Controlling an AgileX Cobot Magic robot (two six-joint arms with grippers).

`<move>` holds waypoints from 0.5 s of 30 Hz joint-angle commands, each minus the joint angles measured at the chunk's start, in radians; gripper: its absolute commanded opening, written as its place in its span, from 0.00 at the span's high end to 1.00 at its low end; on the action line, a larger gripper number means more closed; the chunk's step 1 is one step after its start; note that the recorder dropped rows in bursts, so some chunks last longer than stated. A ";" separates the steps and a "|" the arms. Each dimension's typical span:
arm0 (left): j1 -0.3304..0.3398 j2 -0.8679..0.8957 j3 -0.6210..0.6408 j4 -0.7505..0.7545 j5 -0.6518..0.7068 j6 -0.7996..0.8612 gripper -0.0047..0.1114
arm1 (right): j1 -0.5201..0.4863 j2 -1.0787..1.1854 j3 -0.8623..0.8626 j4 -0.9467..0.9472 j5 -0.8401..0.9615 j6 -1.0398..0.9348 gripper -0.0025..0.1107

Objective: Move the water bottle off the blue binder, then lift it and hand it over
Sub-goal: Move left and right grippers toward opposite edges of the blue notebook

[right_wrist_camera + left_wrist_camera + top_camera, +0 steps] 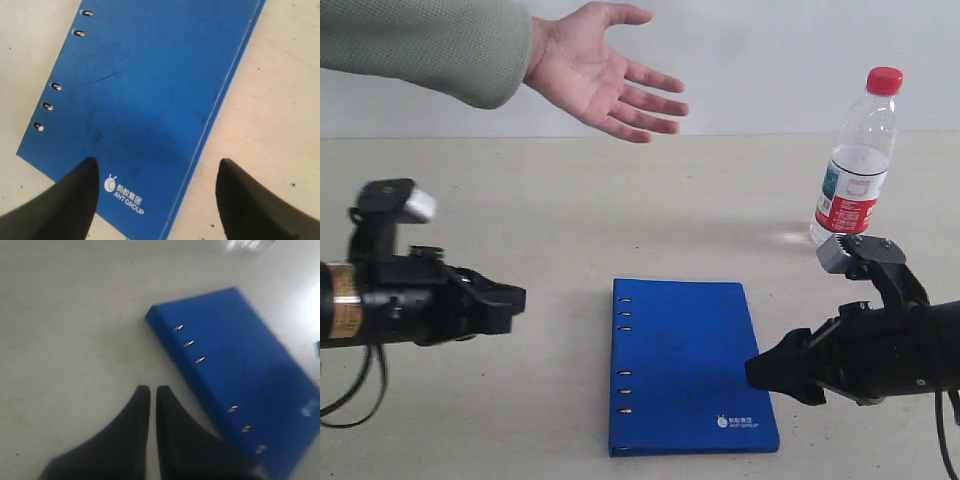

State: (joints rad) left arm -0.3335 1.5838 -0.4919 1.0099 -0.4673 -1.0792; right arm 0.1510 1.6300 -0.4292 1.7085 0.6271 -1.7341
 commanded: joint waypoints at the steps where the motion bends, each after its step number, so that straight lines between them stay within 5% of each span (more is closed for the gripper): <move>1: -0.131 0.168 -0.156 -0.014 0.317 -0.067 0.92 | -0.001 0.001 -0.002 0.022 0.028 0.001 0.44; 9: -0.222 0.233 -0.200 0.090 0.222 -0.183 0.92 | -0.001 0.088 -0.049 0.036 -0.038 -0.016 0.44; 15: -0.234 0.236 -0.206 0.231 0.269 -0.314 0.92 | -0.001 0.208 -0.109 0.036 0.092 -0.007 0.44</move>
State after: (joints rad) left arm -0.5600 1.8127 -0.6952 1.1876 -0.2221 -1.3361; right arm 0.1510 1.7966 -0.5141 1.7398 0.6689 -1.7481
